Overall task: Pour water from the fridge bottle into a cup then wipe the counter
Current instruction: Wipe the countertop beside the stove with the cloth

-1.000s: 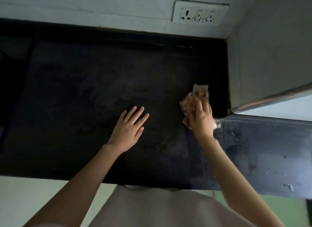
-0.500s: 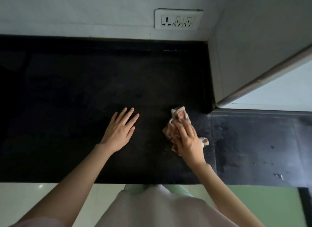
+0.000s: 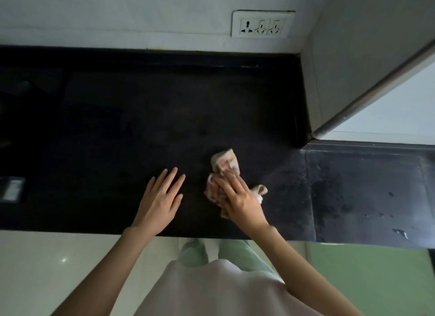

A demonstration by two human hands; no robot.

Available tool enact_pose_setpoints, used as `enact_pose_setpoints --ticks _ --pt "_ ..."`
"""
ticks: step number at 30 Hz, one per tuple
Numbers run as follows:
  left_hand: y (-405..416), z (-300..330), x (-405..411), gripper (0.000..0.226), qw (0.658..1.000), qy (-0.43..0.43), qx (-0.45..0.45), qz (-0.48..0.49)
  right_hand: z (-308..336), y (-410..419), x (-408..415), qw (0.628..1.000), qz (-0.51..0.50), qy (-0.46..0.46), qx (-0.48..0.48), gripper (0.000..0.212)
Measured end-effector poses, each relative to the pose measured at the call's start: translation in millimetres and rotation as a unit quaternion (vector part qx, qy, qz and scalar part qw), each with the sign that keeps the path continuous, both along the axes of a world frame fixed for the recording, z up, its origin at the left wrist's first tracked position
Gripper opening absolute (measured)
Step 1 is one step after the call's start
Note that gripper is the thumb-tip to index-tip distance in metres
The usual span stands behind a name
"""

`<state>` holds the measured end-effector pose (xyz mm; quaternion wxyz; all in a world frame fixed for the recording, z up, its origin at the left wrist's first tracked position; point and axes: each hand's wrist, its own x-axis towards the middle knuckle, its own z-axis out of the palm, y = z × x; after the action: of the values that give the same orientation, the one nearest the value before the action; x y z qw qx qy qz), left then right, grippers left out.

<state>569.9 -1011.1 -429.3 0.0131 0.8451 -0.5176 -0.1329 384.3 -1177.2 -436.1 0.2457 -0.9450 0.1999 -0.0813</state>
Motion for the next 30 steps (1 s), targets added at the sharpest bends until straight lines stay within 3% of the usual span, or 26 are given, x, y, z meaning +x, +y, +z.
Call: enact_pose_setpoints --ticks 4,8,14,17,19,23,26,30 --pt "26 -4 1 0.054 0.999 -0.001 -0.014 -0.050 -6 -15 -64 0.990 -0.143 0.002 -0.007 0.078" --pt "38 -8 5 0.052 0.997 -0.005 -0.005 -0.083 -7 -45 -43 0.952 -0.302 0.039 0.018 0.073" --pt "45 -19 18 0.050 0.993 0.009 -0.012 -0.117 0 45 52 0.980 -0.199 0.015 0.007 0.074" --pt "44 -19 19 0.050 0.992 0.013 -0.009 -0.124 5 103 35 0.984 -0.178 -0.006 -0.004 0.081" --pt "44 -18 18 0.051 0.992 0.015 -0.002 -0.124 2 116 1 0.977 -0.212 -0.019 0.004 0.069" --pt "44 -20 20 0.052 0.992 0.016 -0.014 -0.128 -6 85 -74 0.940 -0.340 -0.022 -0.005 0.059" --pt "46 -21 22 0.053 0.991 0.017 -0.023 -0.133 -3 36 -82 0.907 -0.422 -0.008 0.013 0.053" --pt "45 -20 20 0.053 0.991 0.018 -0.019 -0.129 -5 15 -21 0.925 -0.380 -0.004 -0.005 0.053"
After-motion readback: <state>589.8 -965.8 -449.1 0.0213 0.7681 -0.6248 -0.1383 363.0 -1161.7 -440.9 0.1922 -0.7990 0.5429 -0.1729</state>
